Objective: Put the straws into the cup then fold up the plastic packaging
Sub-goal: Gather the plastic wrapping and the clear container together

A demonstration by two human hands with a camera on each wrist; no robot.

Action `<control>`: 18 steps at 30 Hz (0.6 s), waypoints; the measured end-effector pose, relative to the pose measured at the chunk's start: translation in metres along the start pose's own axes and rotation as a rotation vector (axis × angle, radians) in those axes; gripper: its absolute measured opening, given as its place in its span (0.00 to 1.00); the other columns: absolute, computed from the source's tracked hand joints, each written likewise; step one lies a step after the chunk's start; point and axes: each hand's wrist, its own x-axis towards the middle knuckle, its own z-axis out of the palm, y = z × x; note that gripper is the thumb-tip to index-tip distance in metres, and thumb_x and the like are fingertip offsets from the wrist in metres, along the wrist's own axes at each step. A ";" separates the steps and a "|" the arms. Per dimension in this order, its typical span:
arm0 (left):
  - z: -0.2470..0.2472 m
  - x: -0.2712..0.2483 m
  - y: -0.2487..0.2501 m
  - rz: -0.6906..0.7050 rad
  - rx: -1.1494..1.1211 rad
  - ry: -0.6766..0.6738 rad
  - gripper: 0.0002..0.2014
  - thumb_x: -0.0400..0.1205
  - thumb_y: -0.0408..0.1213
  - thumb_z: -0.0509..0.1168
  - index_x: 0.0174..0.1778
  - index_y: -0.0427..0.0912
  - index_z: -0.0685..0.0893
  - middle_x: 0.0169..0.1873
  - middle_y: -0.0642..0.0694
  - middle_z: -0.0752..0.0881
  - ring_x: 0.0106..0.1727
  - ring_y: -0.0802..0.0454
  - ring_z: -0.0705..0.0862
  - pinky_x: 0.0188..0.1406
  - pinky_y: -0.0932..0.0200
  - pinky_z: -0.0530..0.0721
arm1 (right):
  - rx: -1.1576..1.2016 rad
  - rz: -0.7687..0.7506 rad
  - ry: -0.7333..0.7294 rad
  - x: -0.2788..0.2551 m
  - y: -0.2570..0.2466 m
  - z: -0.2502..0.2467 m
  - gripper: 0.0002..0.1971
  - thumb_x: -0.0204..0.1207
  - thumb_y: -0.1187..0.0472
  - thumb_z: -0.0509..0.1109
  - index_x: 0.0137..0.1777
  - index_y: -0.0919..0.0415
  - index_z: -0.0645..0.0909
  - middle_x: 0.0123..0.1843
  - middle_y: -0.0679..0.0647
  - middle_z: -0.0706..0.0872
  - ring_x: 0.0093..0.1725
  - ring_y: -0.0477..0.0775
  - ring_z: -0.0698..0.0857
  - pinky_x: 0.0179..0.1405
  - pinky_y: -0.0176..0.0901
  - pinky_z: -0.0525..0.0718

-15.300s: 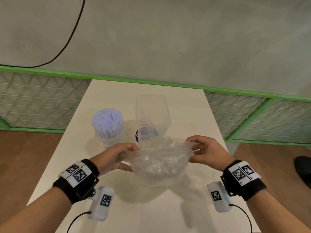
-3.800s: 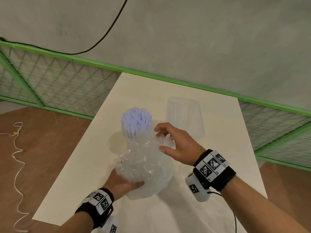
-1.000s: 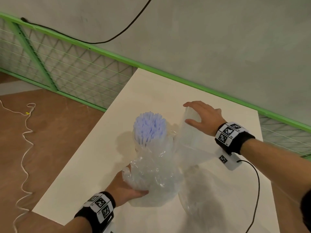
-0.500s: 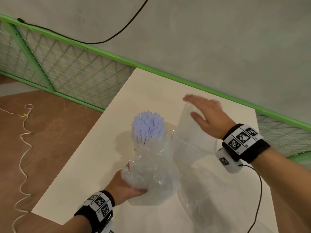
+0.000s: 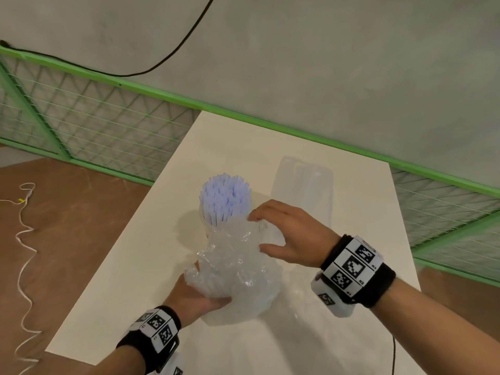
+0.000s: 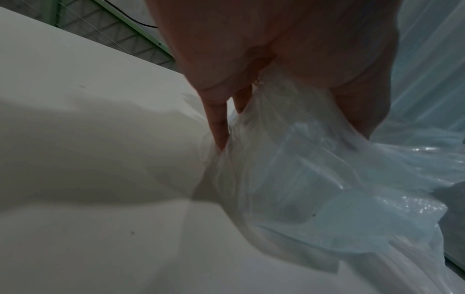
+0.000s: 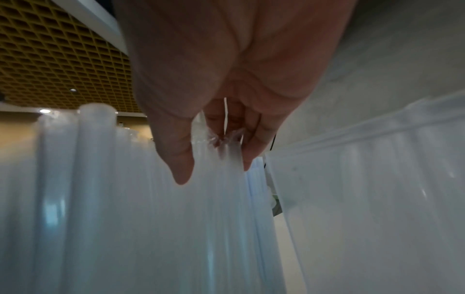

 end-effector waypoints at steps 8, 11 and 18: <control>0.000 0.001 -0.001 0.045 0.005 -0.012 0.27 0.62 0.32 0.85 0.54 0.50 0.85 0.46 0.67 0.90 0.46 0.70 0.88 0.39 0.78 0.81 | 0.227 0.124 0.188 -0.015 -0.008 0.021 0.13 0.76 0.57 0.75 0.58 0.52 0.79 0.50 0.40 0.85 0.49 0.40 0.82 0.54 0.37 0.80; 0.000 0.004 -0.005 0.044 0.019 0.013 0.29 0.61 0.33 0.86 0.55 0.51 0.85 0.44 0.58 0.92 0.46 0.71 0.88 0.38 0.79 0.81 | 0.266 0.148 0.288 -0.019 -0.009 0.029 0.12 0.77 0.57 0.75 0.59 0.53 0.80 0.46 0.44 0.86 0.50 0.43 0.84 0.56 0.36 0.79; -0.001 0.007 -0.007 0.024 0.038 0.002 0.29 0.60 0.34 0.86 0.56 0.52 0.85 0.44 0.59 0.92 0.46 0.72 0.87 0.38 0.80 0.81 | 0.410 0.245 0.420 -0.019 -0.016 0.047 0.09 0.78 0.62 0.72 0.56 0.51 0.80 0.47 0.45 0.85 0.46 0.49 0.87 0.48 0.50 0.86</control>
